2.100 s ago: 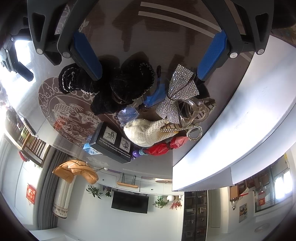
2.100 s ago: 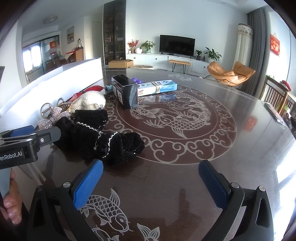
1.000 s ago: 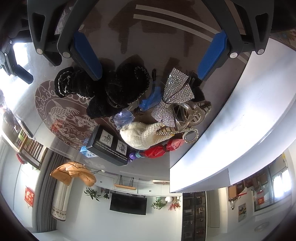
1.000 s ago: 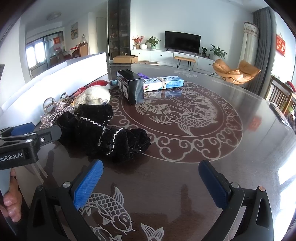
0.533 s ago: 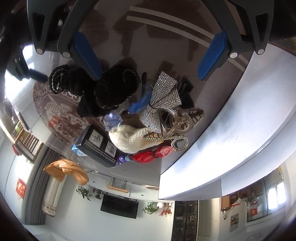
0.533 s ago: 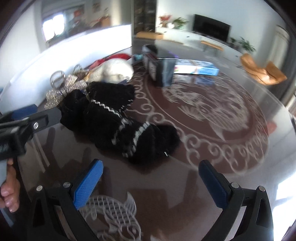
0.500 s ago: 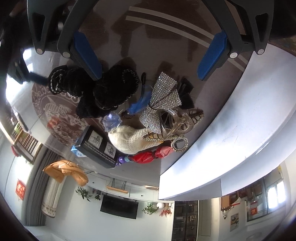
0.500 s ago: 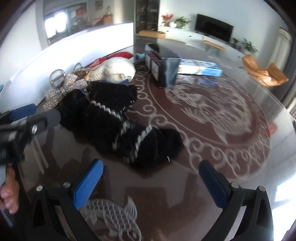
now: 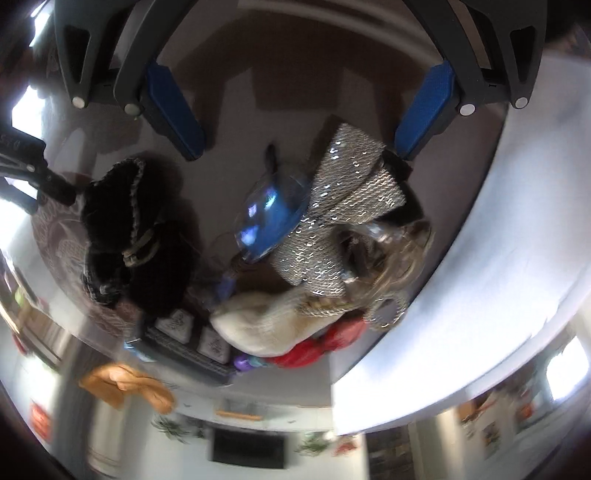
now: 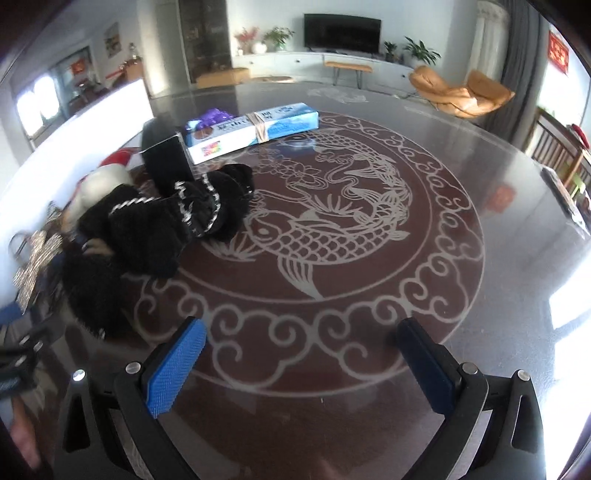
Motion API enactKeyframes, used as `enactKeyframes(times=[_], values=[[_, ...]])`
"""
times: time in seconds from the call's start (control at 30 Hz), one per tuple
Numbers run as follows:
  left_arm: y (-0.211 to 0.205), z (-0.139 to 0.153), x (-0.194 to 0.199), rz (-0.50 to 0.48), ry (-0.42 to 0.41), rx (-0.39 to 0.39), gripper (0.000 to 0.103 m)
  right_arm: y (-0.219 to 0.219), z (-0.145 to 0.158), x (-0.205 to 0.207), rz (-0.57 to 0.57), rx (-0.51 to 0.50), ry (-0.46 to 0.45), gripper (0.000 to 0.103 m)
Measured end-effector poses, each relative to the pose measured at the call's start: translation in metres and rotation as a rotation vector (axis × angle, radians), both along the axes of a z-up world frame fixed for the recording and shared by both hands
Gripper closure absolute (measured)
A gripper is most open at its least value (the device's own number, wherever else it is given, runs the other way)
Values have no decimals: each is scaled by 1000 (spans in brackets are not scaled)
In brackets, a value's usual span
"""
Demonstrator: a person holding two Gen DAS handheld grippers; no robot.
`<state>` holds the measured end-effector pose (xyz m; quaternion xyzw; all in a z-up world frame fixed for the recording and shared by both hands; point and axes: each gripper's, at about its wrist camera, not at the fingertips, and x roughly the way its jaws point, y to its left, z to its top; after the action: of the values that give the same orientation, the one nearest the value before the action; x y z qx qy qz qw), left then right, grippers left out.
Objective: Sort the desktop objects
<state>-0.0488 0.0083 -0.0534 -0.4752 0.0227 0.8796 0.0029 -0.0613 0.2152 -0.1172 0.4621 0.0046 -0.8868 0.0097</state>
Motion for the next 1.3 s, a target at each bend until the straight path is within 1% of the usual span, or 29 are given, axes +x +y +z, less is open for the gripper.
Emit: enactKeyframes(times=[0.07,0.13,0.17,0.2,0.27,0.3,0.33,0.5,0.63,0.73,1.07,1.3], values=[[7,0,-12,-75,18,-24,0,-3,1,-2,4,-5,16,0],[11,-1,-29,-132,-1,-11,0,-4,0,-7,-4,11,12,0],[12,-2,-41,-154,-23,18,0,-4,0,-8,-9,10,12,0],[14,-3,-50,-161,-27,26,0,-3,0,-8,-10,11,12,0],[21,-3,-67,-184,-19,25,0,-4,0,-9,-11,11,12,0],[24,-4,-72,-199,-1,27,0,-4,0,-9,-11,11,12,0],[26,-4,-73,-208,16,30,0,-4,0,-9,-11,11,12,0],[26,-2,-71,-201,28,29,0,-4,0,-9,-11,12,12,0],[25,0,-69,-174,29,27,0,-5,0,-6,-12,13,12,0],[24,-1,-70,-177,31,32,0,-5,0,-6,-12,13,12,0],[22,-6,-52,-202,35,38,0,-5,0,-5,-12,15,12,0],[23,-7,-50,-232,34,39,0,-5,-1,-5,-13,15,12,0]])
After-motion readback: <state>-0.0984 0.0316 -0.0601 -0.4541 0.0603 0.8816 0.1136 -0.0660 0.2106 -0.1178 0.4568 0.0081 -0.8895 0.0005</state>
